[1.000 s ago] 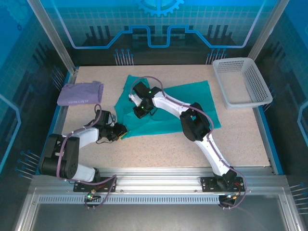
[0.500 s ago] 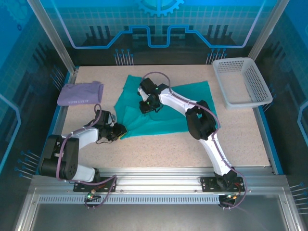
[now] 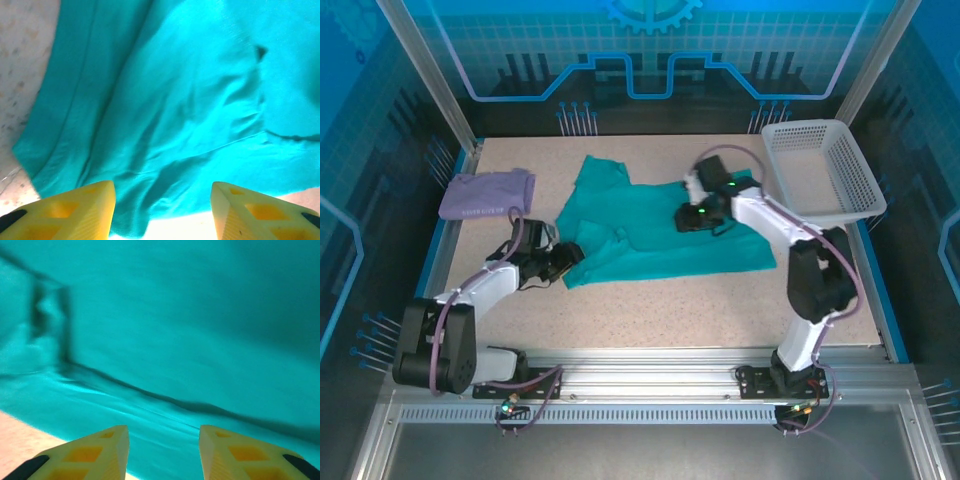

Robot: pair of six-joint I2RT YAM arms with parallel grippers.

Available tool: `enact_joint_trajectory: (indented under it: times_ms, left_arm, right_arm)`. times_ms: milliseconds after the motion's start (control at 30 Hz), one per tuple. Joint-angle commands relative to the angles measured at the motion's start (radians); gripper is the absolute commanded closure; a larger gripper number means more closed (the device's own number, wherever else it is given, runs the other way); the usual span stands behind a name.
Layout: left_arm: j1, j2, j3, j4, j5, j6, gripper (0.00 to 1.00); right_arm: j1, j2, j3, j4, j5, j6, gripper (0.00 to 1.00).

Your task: Fold the inside-out t-shirt

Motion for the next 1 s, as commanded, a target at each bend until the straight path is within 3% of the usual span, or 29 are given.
enact_joint_trajectory:
  times_ms: [0,167,367,500,700,867,967]
  left_arm:
    - [-0.029,-0.014,0.047,-0.008,0.009,-0.008,0.44]
    - [-0.094,0.090,0.111,0.022,0.025,-0.013,0.43]
    - [-0.103,0.237,0.134,0.064,0.040,-0.022,0.43]
    - [-0.102,0.245,0.078,0.055,0.030,-0.009,0.44]
    - [-0.103,0.107,-0.090,-0.022,-0.011,-0.021,0.45]
    - [-0.104,-0.179,-0.255,-0.145,-0.015,-0.125,0.45]
    - [-0.103,-0.360,-0.263,-0.221,-0.063,-0.138,0.45]
  right_arm:
    - [-0.088,-0.033,-0.104,-0.035,0.067,0.012,0.56]
    - [-0.187,0.000,-0.161,-0.044,0.156,0.023,0.54]
    - [-0.234,0.072,-0.194,-0.074,0.097,0.058,0.55]
    - [-0.235,0.063,-0.240,-0.110,0.056,0.048,0.57]
    - [-0.204,-0.020,-0.342,-0.144,-0.004,0.086,0.59]
    - [-0.134,-0.184,-0.502,-0.134,-0.043,0.215,0.59]
    - [-0.100,-0.310,-0.542,-0.110,-0.026,0.279,0.58]
